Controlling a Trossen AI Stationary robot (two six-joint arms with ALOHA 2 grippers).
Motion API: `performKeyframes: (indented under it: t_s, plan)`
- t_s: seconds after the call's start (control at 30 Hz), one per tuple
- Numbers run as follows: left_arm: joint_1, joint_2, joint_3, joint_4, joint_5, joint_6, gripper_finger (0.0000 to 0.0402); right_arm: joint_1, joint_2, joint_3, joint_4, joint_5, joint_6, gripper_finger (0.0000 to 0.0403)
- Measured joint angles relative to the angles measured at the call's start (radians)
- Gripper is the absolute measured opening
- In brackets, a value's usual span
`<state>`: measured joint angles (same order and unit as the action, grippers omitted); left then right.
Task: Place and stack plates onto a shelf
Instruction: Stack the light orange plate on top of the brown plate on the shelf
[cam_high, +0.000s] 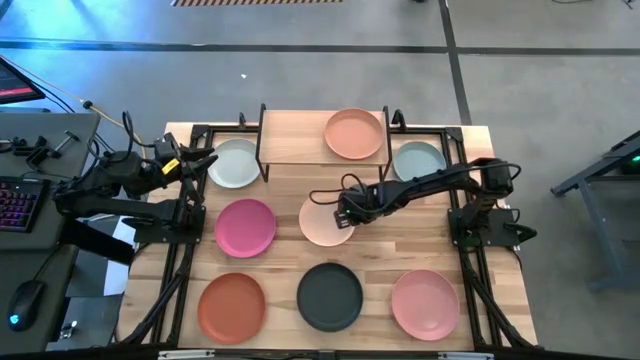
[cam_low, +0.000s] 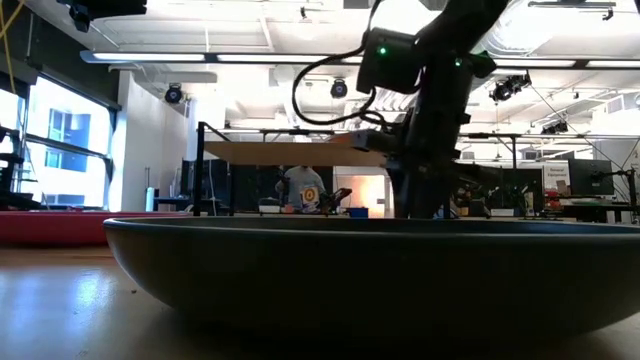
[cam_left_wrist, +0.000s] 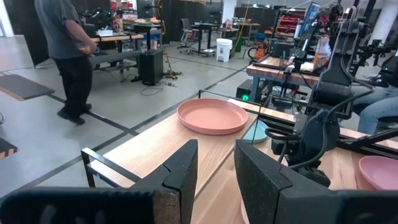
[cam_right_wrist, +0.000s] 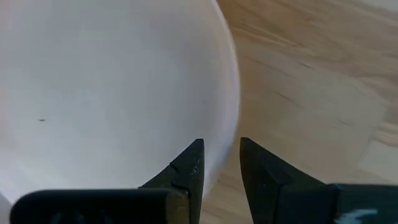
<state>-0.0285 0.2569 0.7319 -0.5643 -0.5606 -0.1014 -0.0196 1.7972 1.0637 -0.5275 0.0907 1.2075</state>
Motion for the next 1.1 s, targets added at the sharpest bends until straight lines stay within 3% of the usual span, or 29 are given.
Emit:
performKeyframes:
  t_s: [0.3, 0.53, 0.87, 1.1]
  plan:
    - [0.0, 0.0, 0.0, -0.002, 0.0, 0.0, 0.0096, 0.0, 0.036, 0.0, 0.019, -0.013, 0.029, 0.0077]
    - [0.0, 0.0, 0.0, -0.022, 0.0, 0.0, 0.0096, 0.0, 0.032, 0.001, 0.018, -0.017, 0.041, 0.0007]
    - [0.0, 0.0, 0.0, -0.024, 0.0, 0.0, 0.0096, 0.005, 0.019, 0.001, 0.022, -0.069, 0.05, 0.0001]
    - [0.0, 0.0, 0.0, -0.024, 0.0, 0.0, 0.0096, 0.01, -0.053, 0.001, 0.029, -0.019, 0.049, 0.0]
